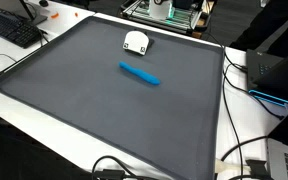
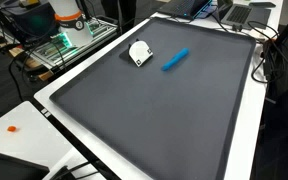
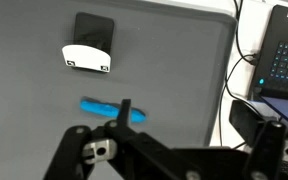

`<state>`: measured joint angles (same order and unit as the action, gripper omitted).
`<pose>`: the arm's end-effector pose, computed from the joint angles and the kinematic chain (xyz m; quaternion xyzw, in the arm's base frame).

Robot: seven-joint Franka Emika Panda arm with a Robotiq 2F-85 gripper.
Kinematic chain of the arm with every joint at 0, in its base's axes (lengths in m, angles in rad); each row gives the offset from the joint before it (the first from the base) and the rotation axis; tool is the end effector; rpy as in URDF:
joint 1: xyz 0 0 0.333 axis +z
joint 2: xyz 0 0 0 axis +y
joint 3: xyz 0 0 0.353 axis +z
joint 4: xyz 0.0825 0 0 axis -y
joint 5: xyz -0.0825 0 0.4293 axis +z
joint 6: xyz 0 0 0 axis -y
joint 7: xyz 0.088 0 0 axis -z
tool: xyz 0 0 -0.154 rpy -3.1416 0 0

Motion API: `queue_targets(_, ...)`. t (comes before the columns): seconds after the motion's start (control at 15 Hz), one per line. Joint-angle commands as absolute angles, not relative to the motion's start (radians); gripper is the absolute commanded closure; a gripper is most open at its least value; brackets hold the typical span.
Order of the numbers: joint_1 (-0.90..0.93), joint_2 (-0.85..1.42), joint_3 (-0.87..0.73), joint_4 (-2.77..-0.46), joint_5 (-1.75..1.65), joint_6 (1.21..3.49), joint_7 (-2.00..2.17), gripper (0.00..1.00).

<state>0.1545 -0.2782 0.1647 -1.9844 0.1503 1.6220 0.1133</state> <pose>0.4606 0.1832 0.5567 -0.9935 -0.0914 0.0537 0.0419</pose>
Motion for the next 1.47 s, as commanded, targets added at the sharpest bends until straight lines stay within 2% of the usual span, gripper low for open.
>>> queue_targets(0.0,0.152,-0.277,0.168,-1.982,0.151,1.620,0.113,0.00)
queue_targets(0.27,0.117,-0.271,0.157,-2.038,0.143,1.638,0.221,0.00)
queue_targets(0.93,0.007,-0.264,0.125,-2.324,0.140,1.955,0.594,0.00)
queue_targets(1.4,-0.008,-0.222,0.127,-2.450,0.160,2.120,0.939,0.00)
